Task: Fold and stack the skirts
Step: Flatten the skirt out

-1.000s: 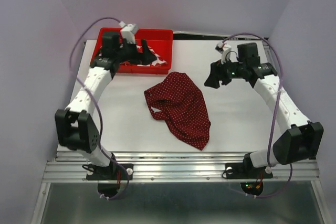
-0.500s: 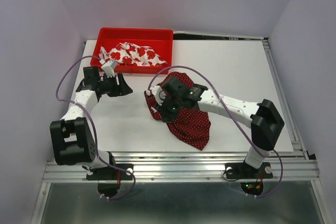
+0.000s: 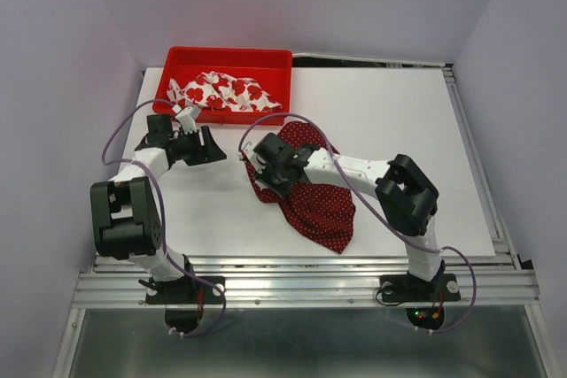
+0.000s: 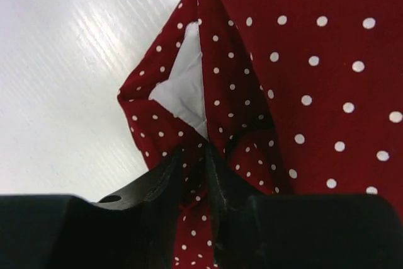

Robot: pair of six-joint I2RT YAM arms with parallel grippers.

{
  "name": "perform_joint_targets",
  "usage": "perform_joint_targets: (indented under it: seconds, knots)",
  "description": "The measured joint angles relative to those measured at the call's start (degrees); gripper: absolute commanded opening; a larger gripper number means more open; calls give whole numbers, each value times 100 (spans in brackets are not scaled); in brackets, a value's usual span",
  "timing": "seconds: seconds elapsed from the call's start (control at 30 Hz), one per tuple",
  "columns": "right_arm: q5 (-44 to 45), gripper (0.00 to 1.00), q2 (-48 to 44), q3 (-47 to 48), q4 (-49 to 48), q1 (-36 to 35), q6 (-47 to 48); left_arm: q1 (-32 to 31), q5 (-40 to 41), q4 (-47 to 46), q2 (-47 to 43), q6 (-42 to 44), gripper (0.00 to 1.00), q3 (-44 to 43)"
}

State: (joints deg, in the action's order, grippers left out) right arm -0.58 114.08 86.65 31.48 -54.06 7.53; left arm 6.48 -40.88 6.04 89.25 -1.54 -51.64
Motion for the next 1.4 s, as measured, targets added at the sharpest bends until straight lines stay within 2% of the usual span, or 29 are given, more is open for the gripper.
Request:
perform_joint_targets:
  seconds: [0.13, 0.37, 0.57, 0.67, 0.83, 0.97, 1.1, 1.13, 1.17, 1.2, 1.23, 1.33, 1.4]
  knots:
    - [437, 34, 140, 118, -72, -2, 26, 0, -48, -181, 2, -57, 69, 22]
    - [796, 37, 223, 247, -109, -2, 107, -28, -26, -286, 24, -81, 75, 57]
    - [922, 41, 251, 249, -111, -2, 153, -308, 177, -369, 111, -70, 74, 87]
    - [999, 42, 251, 243, -109, -2, 184, -654, 452, -564, 223, -61, 74, 90]
    - [1008, 40, 254, 243, -103, -2, 199, -1073, 649, -782, 791, -120, 73, -188]
    - [994, 30, 254, 243, -103, -2, 212, -1185, 824, -946, 1331, -192, 69, -505]
    - [942, 23, 254, 243, -101, -2, 219, -1303, 973, -1110, 1578, -240, 58, -715]
    - [927, 18, 254, 243, -98, -2, 219, -1346, 1003, -1139, 1648, -240, 51, -769]
    - [922, 9, 251, 243, -98, -2, 219, -1394, 1014, -1185, 1716, -258, 47, -813]
    - [918, 6, 249, 243, -96, -2, 216, -1419, 1047, -1207, 1766, -262, 41, -855]
    - [918, 3, 240, 243, -87, -2, 225, -1443, 1073, -1233, 1805, -271, 26, -881]
    - [931, 1, 125, 243, -42, -2, 245, -1486, 1102, -1228, 1840, -286, 0, -905]
    - [979, 1, -33, 238, -28, -2, 260, -1484, 1117, -1134, 1836, -236, 0, -944]
